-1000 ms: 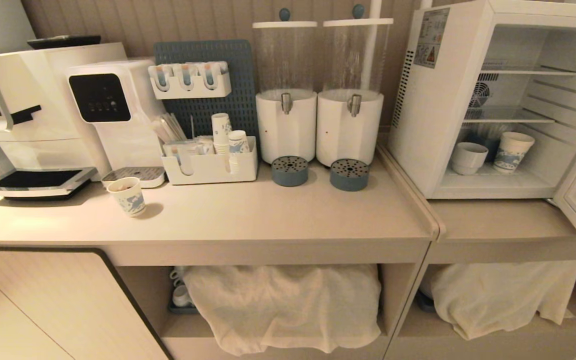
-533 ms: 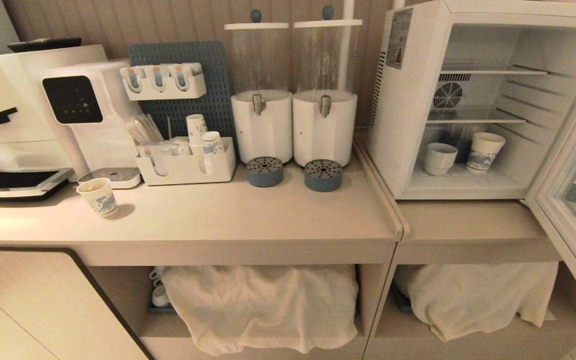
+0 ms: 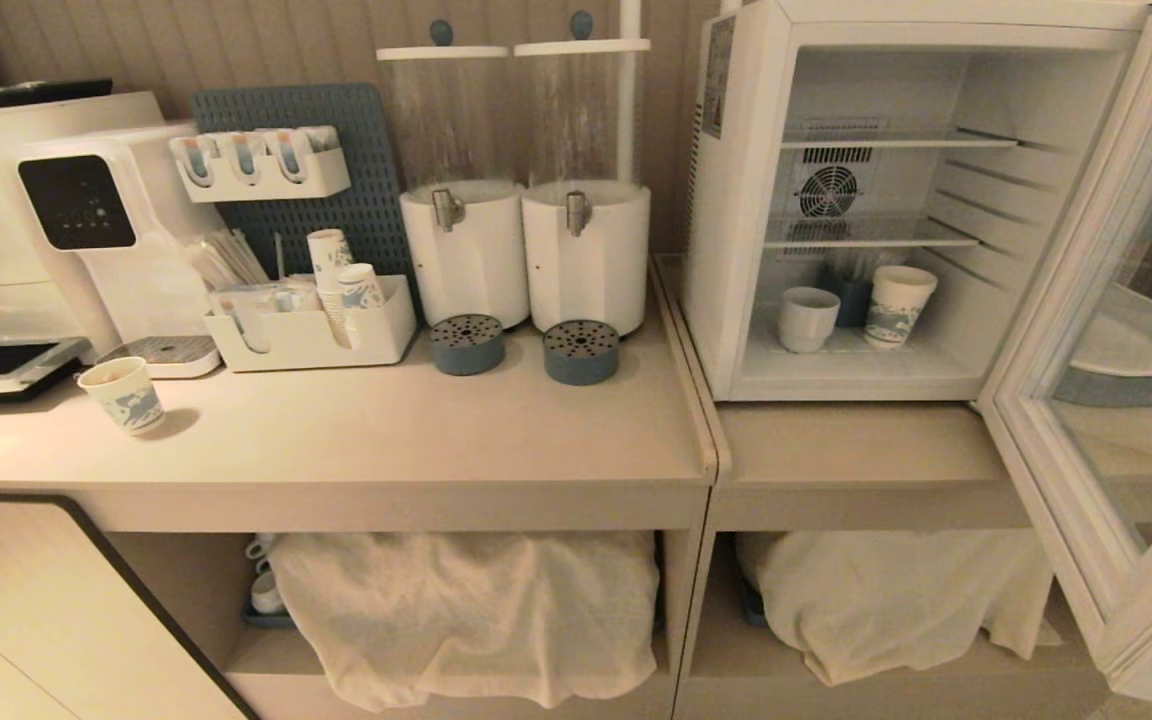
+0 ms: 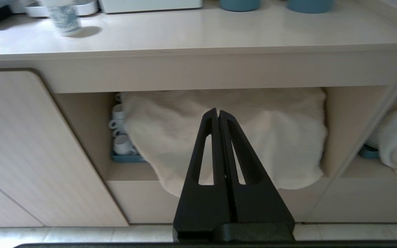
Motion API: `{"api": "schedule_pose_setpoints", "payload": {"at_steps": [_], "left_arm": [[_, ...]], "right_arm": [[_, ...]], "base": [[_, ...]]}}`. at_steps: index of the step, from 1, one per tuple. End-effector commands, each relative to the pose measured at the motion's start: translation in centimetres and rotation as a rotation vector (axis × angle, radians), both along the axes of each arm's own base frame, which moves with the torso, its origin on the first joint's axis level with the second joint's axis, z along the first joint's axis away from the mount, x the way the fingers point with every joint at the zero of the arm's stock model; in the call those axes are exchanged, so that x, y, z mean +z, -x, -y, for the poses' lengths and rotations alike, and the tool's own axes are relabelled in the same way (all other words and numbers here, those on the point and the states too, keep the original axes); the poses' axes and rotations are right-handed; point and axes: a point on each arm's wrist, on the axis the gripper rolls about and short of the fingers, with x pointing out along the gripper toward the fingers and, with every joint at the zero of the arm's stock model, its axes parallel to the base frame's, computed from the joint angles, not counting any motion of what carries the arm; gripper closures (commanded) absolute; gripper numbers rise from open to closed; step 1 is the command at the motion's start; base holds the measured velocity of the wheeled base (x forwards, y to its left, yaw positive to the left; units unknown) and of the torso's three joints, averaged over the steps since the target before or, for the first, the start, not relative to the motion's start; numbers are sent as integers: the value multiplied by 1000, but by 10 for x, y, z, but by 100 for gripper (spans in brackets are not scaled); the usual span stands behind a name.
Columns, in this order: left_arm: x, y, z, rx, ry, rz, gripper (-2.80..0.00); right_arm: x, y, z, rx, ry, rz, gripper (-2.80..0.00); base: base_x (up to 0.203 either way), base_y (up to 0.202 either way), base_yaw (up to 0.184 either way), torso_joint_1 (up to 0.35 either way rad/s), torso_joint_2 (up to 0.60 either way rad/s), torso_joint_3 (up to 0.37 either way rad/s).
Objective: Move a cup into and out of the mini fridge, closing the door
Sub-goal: Close the freezer door
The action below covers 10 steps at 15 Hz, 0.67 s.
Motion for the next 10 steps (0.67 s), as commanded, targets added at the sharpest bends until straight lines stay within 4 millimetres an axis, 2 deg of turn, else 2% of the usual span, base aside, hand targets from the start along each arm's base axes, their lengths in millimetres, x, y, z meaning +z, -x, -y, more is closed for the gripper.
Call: {"api": "schedule_pose_setpoints", "payload": {"at_steps": [1, 10], "left_arm": [[0, 0, 0, -1, 0, -1, 0], [0, 0, 0, -1, 1, -1, 0]], "right_arm": [[0, 0, 0, 0, 0, 1, 0], [0, 0, 0, 0, 0, -1, 0]], "base": [[0, -191, 1, 2, -1, 2], [0, -192, 1, 2, 1, 1]]}}
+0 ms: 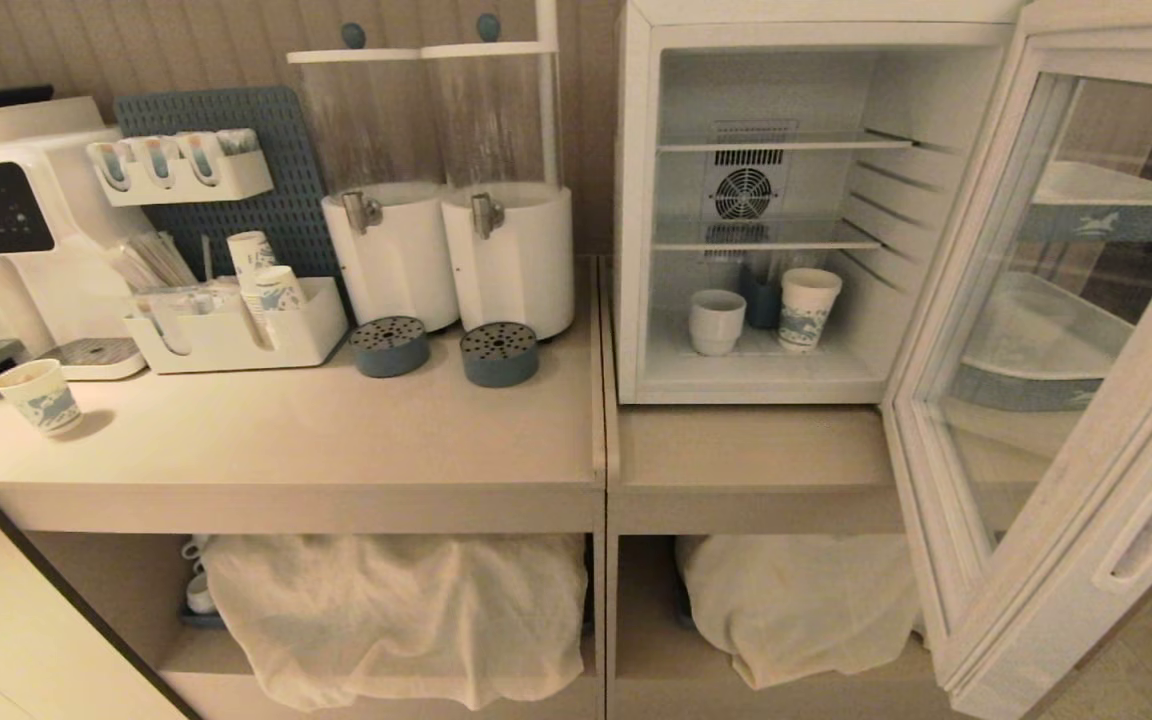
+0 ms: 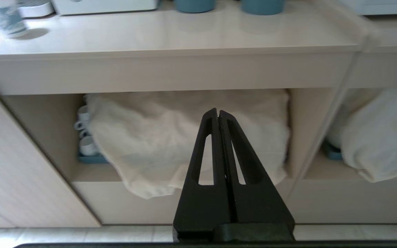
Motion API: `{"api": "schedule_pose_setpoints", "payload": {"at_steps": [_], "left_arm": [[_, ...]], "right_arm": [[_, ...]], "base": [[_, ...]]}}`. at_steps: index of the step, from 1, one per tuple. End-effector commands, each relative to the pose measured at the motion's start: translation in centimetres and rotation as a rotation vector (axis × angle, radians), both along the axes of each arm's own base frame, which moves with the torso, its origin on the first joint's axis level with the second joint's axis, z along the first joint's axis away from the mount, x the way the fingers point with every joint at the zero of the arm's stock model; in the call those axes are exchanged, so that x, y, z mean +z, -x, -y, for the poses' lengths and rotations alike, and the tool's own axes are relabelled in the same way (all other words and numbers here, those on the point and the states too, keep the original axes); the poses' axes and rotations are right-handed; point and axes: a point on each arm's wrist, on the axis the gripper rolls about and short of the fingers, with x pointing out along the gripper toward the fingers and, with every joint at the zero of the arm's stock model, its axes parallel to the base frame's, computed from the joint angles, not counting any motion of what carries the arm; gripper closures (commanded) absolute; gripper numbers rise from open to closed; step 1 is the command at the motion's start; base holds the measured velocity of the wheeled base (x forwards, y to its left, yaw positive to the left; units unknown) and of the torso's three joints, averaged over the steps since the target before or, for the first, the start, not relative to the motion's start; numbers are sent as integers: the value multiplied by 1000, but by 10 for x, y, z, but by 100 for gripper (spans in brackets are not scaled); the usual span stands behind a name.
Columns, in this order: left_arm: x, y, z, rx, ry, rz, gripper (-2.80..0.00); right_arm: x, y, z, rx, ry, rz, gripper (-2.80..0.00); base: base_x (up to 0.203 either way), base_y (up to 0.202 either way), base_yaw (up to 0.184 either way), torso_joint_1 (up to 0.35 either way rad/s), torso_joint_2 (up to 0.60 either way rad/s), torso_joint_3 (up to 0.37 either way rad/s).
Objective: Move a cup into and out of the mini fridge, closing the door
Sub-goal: Close the freezer door
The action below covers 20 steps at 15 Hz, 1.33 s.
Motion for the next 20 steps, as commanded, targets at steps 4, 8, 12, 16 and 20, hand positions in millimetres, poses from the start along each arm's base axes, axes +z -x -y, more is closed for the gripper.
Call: {"api": "schedule_pose_setpoints", "payload": {"at_steps": [4, 8, 12, 16, 20], "left_arm": [[0, 0, 0, -1, 2, -2, 0], [0, 0, 0, -1, 5, -2, 0], [0, 0, 0, -1, 5, -2, 0], [0, 0, 0, -1, 5, -2, 0], [0, 0, 0, -1, 5, -2, 0]], "right_arm": [[0, 0, 0, 1, 1, 2, 0], [0, 0, 0, 1, 0, -1, 0], [0, 0, 0, -1, 0, 2, 0], [0, 0, 0, -3, -6, 4, 0], [0, 0, 0, -4, -10, 5, 0]], "base": [[0, -193, 3, 4, 2, 1], [0, -140, -1, -1, 0, 3], [0, 0, 0, 0, 0, 0], [0, 0, 0, 0, 0, 0], [0, 0, 0, 0, 0, 0]]}}
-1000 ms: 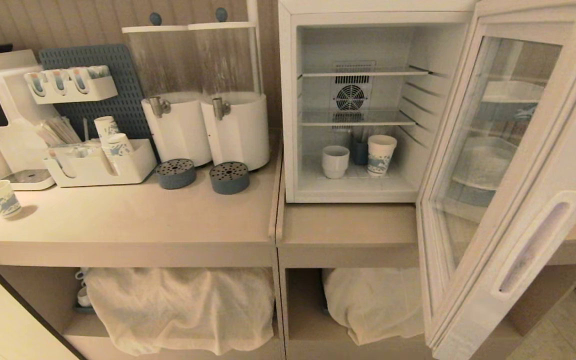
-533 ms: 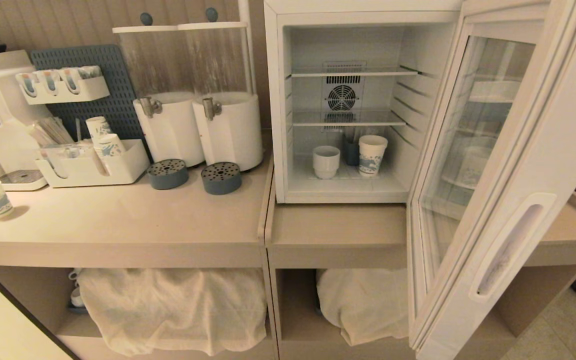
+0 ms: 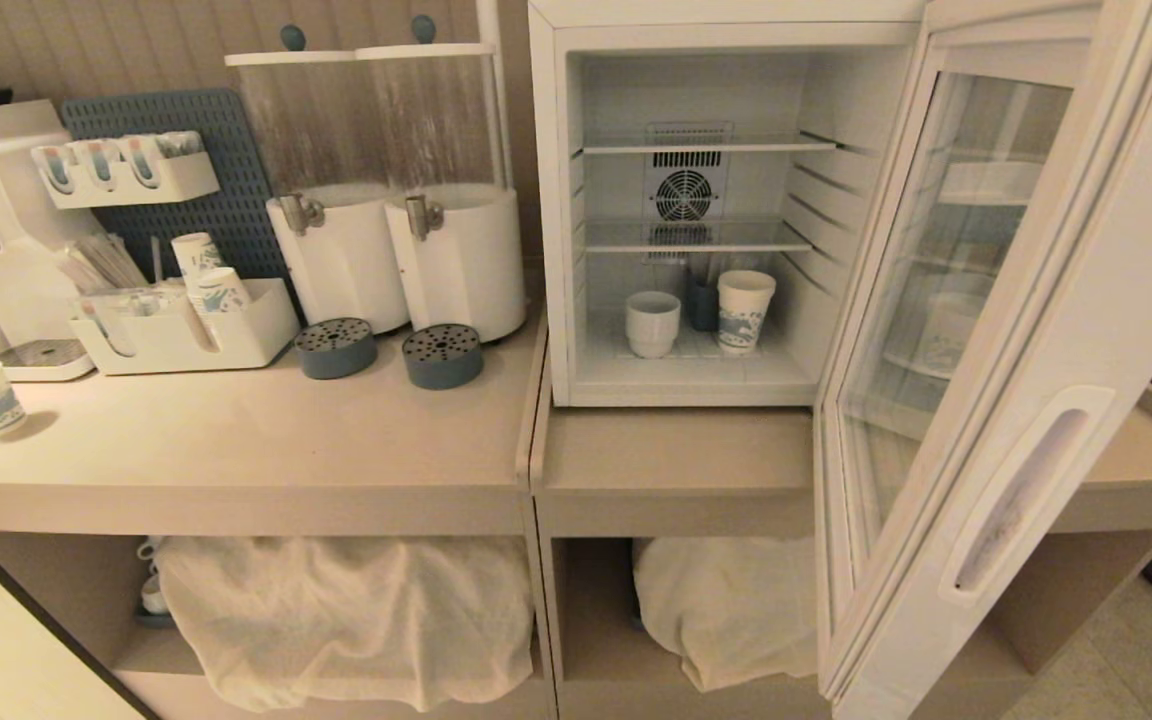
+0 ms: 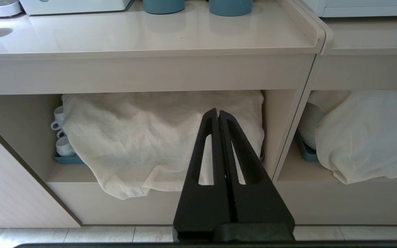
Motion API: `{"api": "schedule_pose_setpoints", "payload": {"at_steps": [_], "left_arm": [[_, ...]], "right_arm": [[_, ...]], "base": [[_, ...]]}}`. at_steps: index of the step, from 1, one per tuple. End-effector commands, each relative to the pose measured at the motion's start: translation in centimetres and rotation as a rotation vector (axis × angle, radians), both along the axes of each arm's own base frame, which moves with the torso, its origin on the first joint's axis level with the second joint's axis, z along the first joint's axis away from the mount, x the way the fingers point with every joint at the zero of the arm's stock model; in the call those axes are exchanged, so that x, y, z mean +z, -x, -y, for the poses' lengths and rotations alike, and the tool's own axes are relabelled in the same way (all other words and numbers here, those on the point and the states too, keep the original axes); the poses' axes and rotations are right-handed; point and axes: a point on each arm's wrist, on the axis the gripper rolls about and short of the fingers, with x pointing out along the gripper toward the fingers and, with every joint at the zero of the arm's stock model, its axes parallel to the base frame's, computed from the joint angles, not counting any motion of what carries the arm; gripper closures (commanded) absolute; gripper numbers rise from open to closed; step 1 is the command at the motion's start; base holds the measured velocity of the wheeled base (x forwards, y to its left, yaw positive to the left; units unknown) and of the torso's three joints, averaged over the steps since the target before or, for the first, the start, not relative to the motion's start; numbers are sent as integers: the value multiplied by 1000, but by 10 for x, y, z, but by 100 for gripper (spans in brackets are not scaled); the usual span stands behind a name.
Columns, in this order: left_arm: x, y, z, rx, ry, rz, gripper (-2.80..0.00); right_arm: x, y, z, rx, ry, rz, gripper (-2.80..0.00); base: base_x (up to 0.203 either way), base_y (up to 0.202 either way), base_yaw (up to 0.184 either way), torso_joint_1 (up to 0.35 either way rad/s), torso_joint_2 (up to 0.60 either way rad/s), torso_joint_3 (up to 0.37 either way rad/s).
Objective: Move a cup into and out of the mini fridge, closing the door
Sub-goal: Close the freezer door
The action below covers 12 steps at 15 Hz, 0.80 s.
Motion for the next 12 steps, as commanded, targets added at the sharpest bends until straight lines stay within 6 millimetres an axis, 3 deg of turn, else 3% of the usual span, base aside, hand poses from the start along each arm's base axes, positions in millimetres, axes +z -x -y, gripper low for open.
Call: {"api": "schedule_pose_setpoints", "payload": {"at_steps": [1, 9, 10, 12], "left_arm": [[0, 0, 0, 1, 0, -2, 0], [0, 0, 0, 1, 0, -2, 0], [0, 0, 0, 1, 0, -2, 0], [0, 0, 0, 1, 0, -2, 0]], "right_arm": [[0, 0, 0, 0, -2, 0, 0], [1, 0, 0, -16, -54, 9, 0], [5, 1, 0, -18, -60, 29, 0], [40, 15, 0, -7, -86, 138, 0]], "base": [[0, 0, 0, 0, 0, 0], [0, 0, 0, 0, 0, 0], [0, 0, 0, 0, 0, 0], [0, 0, 0, 0, 0, 0]]}}
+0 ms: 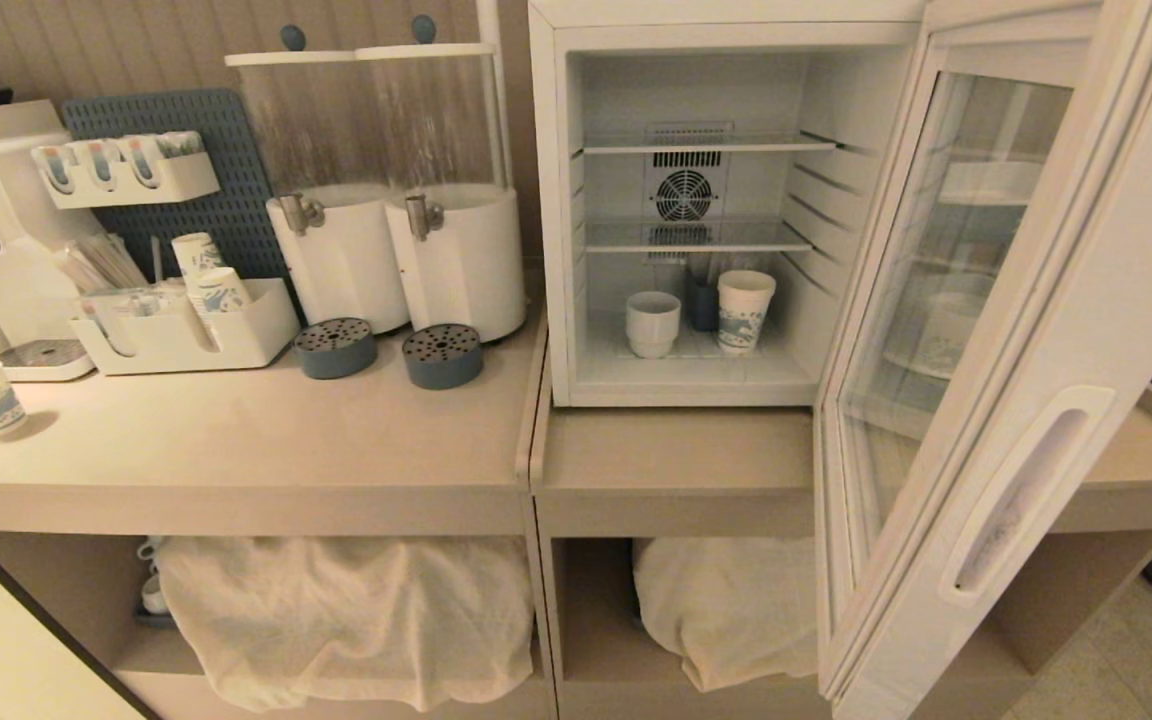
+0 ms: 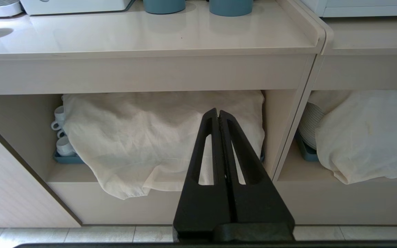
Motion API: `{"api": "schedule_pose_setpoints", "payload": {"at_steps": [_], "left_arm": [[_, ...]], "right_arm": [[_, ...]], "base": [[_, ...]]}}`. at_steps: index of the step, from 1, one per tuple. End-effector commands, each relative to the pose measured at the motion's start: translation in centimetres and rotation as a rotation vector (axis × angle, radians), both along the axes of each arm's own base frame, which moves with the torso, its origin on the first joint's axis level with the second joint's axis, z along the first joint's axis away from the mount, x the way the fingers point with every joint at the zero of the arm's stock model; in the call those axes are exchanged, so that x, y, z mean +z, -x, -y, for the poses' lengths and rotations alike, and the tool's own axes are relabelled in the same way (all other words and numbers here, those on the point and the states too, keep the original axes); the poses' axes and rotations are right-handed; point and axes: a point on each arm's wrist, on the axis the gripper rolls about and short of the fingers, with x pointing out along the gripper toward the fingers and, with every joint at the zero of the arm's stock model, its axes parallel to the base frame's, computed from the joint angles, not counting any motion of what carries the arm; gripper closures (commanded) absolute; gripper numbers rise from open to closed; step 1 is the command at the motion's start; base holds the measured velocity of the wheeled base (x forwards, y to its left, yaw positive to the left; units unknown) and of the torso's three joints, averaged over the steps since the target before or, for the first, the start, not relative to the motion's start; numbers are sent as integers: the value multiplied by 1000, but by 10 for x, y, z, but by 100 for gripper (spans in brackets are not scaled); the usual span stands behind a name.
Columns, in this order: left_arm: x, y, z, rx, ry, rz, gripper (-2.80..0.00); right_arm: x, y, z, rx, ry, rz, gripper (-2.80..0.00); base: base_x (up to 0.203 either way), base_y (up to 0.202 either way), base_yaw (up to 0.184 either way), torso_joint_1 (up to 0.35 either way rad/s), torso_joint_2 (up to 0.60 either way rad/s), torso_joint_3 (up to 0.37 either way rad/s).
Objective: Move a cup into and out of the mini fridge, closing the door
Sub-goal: Close the freezer door
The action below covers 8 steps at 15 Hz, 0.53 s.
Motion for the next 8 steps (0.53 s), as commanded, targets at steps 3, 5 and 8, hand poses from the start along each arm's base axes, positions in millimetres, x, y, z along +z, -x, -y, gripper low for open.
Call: {"api": "schedule_pose_setpoints", "payload": {"at_steps": [3, 5, 8], "left_arm": [[0, 0, 0, 0, 0, -1, 0], [0, 0, 0, 0, 2, -1, 0], [0, 0, 0, 1, 6, -1, 0]], "right_arm": [[58, 24, -1, 17, -21, 68, 0], [88, 8, 0, 27, -89, -10, 0], [127, -37, 0, 46, -215, -165, 0]], "base": [[0, 0, 0, 0, 0, 0], [0, 0, 0, 0, 0, 0], [0, 0, 0, 0, 0, 0]]}}
